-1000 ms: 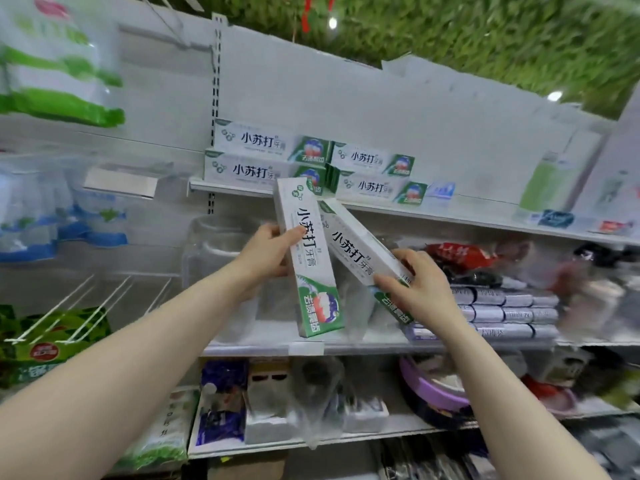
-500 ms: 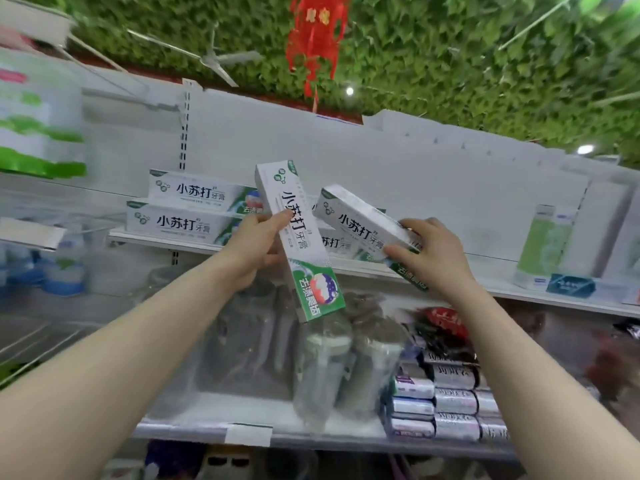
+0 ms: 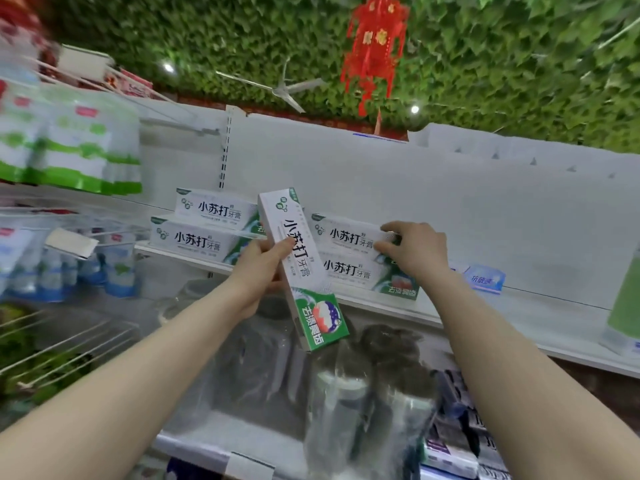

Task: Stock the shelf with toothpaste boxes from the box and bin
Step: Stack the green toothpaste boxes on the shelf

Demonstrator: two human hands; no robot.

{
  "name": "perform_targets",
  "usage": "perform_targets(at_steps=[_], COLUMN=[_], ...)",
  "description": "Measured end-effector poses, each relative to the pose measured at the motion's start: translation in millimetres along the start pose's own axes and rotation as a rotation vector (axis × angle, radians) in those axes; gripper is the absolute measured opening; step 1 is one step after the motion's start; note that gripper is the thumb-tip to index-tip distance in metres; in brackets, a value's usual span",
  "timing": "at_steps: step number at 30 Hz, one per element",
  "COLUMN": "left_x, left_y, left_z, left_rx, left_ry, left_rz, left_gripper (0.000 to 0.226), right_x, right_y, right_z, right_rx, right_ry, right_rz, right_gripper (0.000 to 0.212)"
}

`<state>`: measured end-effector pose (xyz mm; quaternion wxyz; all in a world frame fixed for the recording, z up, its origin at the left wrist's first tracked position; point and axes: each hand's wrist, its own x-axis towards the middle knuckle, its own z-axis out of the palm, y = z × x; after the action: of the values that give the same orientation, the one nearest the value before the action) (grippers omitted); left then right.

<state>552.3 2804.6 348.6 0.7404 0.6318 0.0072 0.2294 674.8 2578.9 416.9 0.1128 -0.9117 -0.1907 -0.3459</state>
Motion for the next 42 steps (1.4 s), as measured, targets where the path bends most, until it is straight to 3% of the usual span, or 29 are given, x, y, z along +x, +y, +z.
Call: perform_targets(at_steps=[5,9,11,15,17,20,25,28,30,36,42], left_x=[-3.1,-7.3,-9.8,-17.4,-21.4,-29.8,-45.6,-52.0,-55.4,-51.4,-30.1], left_y=[-0.6,-1.9,-2.4,-2.9,-3.4,-3.6,-1.0,-0.6,-1.4,-0.3,17.2], left_z=[1.1,2.2,2.0,0.7,-0.7,-4.2,-22.9,-35.1,-39.9,-39.6,-19.3], left_rx=[-0.022,-0.095,-0.125,-0.192,-0.234,-0.275,-0.336,-0.277,-0.216,0.149,0.36], left_ry=[0.02,0.036,0.034,0.036,0.033,-0.012,-0.038,0.051,0.079,0.037,-0.073], left_rz=[0.005,-0.01,-0.007,0.007,-0.007,-0.006,0.097,0.087,0.107,0.266,0.25], left_gripper=[0.02,0.015,0.014,0.02,0.031,0.034,0.018,0.043,0.057,0.038,0.056], right_x=[-12.2,-53.6,-82.2,-134.1,-151.0,-166.9,-187.8,-199.1,-202.4,-195.1,-158.0], right_y=[-5.0,-22.3,-35.7,-63.8,-68.6,-72.6,-67.9,-63.8,-59.7,-44.0,-27.6], right_z=[12.7,20.0,20.3,17.5,16.5,12.3,-4.5,-18.4,-24.7,-38.9,-52.7], right_rx=[-0.18,0.218,0.452,0.964,1.057,1.093,0.952,0.861,0.812,0.785,0.876], right_ry=[0.118,0.487,0.331,-0.292,-0.42,-0.362,-0.132,-0.053,-0.035,0.048,0.141], right_rz=[-0.036,-0.19,-0.158,0.104,0.151,0.24,0.241,0.239,0.242,0.261,0.282], right_gripper=[0.037,0.027,0.024,0.041,0.04,0.041,0.04,0.042,0.045,0.055,0.057])
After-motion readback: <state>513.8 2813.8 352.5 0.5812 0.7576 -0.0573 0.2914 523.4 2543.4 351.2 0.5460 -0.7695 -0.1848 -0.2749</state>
